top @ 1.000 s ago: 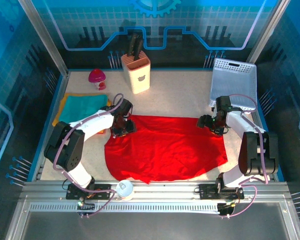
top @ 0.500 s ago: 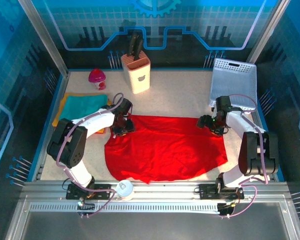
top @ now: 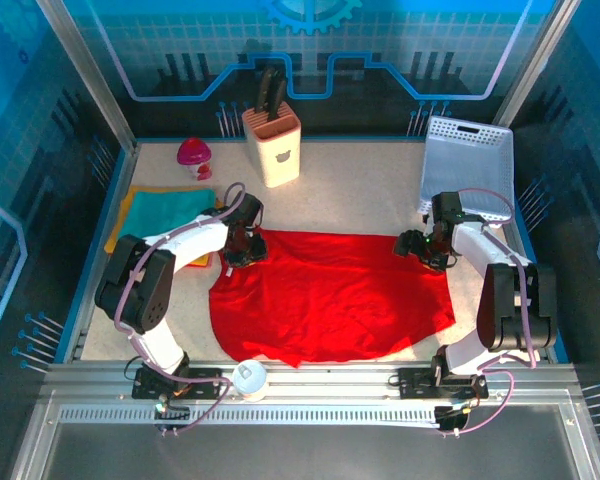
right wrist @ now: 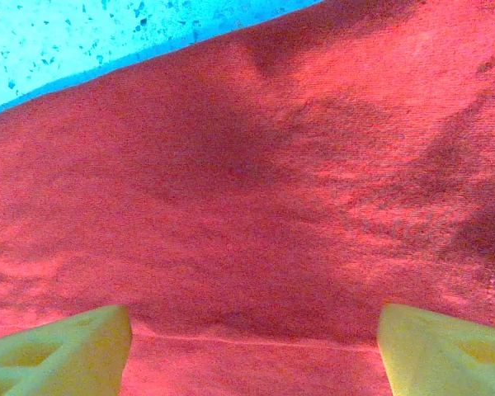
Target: Fold and stack the t-shirts
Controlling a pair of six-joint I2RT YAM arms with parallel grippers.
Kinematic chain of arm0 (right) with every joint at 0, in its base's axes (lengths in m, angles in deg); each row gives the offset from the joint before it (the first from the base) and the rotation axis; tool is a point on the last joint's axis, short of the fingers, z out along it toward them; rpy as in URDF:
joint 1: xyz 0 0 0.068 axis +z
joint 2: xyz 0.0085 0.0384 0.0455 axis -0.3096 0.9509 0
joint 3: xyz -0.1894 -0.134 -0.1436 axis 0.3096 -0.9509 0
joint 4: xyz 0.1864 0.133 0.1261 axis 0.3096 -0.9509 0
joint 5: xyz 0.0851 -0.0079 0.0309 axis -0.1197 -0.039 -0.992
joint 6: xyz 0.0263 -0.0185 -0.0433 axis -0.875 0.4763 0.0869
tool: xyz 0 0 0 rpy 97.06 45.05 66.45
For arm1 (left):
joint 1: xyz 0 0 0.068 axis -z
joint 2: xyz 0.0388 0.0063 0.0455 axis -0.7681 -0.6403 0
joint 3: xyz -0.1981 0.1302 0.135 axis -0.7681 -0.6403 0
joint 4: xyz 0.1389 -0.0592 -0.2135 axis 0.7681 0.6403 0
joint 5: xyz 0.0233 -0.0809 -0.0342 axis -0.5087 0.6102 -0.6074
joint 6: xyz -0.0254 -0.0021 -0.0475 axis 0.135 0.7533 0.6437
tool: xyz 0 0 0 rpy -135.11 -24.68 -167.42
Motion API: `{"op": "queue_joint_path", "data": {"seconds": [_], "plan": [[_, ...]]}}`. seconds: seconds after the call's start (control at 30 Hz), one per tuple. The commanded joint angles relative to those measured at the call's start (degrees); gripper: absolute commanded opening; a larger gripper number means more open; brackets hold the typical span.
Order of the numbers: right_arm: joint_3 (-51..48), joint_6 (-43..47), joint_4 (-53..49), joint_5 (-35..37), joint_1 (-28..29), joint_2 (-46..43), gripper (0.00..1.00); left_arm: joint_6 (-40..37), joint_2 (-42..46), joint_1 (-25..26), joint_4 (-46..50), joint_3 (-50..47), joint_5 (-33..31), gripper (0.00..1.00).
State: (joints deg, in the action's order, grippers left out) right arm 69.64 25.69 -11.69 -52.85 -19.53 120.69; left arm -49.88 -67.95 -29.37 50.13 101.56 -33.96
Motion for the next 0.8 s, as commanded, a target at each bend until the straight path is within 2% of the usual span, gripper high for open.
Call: {"op": "queue_joint_path", "data": {"seconds": [0.0, 0.23, 0.4, 0.6, 0.77], "plan": [[1.0, 0.9, -1.9, -0.3, 0.4, -1.3, 0.79, -1.0, -0.9, -0.4, 0.2, 1.7, 0.0, 0.18], [0.9, 0.6, -1.8, -0.8, 0.4, -1.3, 0.78, -1.2, 0.0, -0.4, 0.6, 1.0, -0.1, 0.0], [1.1, 0.4, -1.8, -0.7, 0.4, -1.3, 0.78, -0.6, 3.1, -0.4, 3.9, 0.6, -0.2, 0.0], [1.1, 0.1, -1.7, 0.7, 0.4, -0.7, 0.8, 4.3, 12.2, 0.6, 8.1, -3.0, 0.4, 0.0], [0.5, -0.3, -0.5, 0.0, 0.4, -0.6, 0.8, 12.6, 20.6, 6.6, 8.8, -6.8, -0.9, 0.0]]}}
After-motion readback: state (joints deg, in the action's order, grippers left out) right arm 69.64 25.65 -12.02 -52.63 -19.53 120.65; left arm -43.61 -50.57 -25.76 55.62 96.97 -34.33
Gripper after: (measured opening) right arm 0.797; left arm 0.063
